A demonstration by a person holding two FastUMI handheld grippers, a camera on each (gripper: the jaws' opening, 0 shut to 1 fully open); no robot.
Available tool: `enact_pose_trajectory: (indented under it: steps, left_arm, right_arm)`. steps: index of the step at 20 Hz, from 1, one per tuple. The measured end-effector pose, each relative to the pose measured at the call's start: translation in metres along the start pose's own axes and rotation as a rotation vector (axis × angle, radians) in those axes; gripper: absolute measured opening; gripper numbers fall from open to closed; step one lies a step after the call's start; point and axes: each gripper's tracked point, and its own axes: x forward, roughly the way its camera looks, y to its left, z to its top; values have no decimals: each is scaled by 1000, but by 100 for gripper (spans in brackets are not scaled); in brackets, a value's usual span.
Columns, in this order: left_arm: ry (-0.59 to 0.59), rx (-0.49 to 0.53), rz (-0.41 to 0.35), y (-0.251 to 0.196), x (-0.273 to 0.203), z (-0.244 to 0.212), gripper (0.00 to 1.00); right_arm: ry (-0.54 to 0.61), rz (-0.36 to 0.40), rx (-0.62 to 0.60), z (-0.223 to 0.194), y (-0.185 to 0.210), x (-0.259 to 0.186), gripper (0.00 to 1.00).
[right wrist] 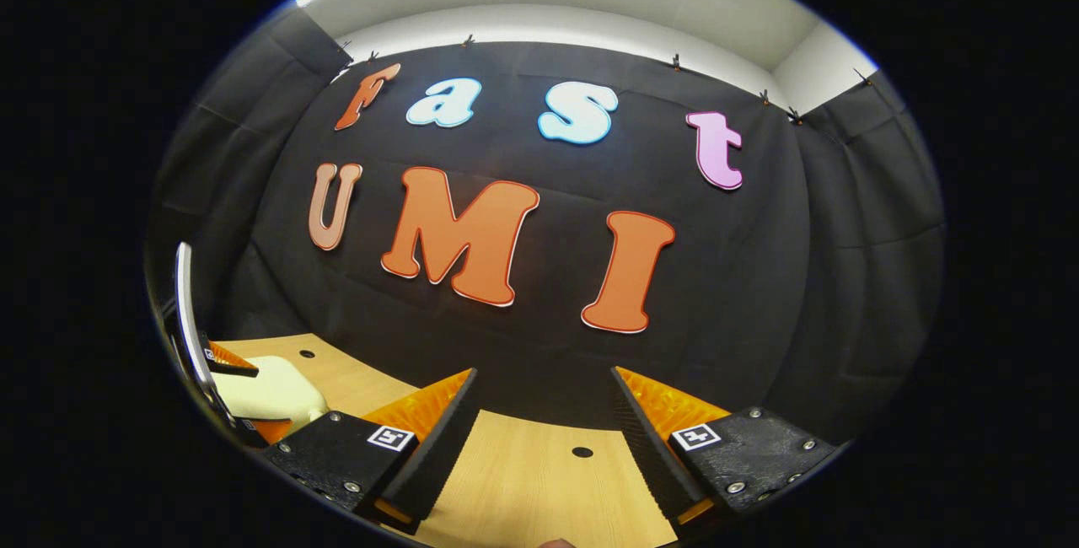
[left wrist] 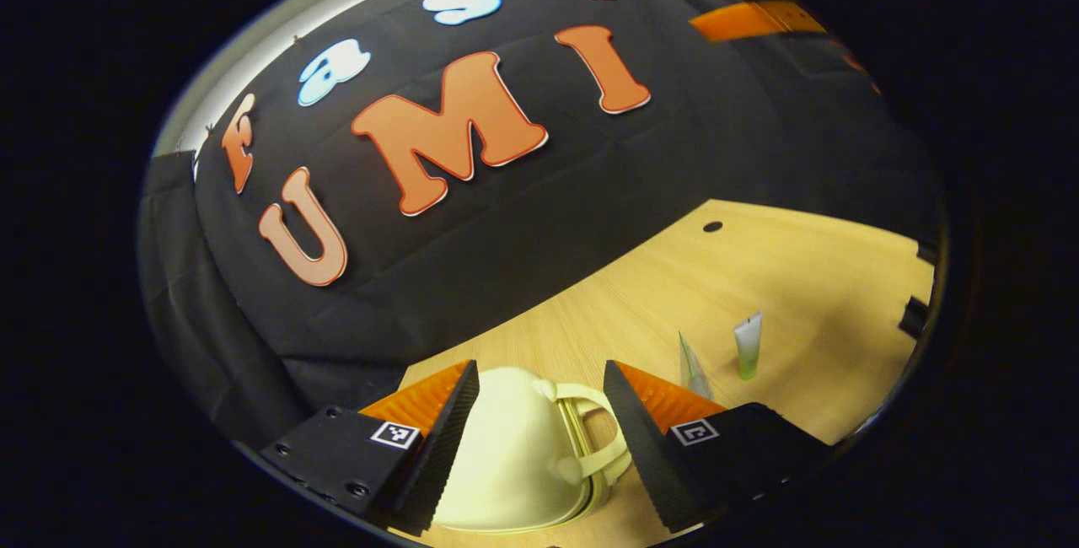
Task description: First open the suitcase, pack the skin care products into it, and then close the suitcase.
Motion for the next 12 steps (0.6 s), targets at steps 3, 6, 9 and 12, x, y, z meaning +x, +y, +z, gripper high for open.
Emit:
enact_pose_trajectory:
  steps: [3,6,9,12]
  left_arm:
    - [72,99,-70,-21,11,-27,88]
    - [132,199,-115,-39,19,-55,86]
    - [188,308,-137,-48,23,-80,86]
    - [229,388,-151,-53,28,-97,86]
  right_arm:
    - [6,-15,1,-4,-10,2,95]
    - [14,-21,5,-9,-15,2,92]
    - [19,-24,1,-14,-19,2,95]
    - [22,-30,-1,-16,-23,2,96]
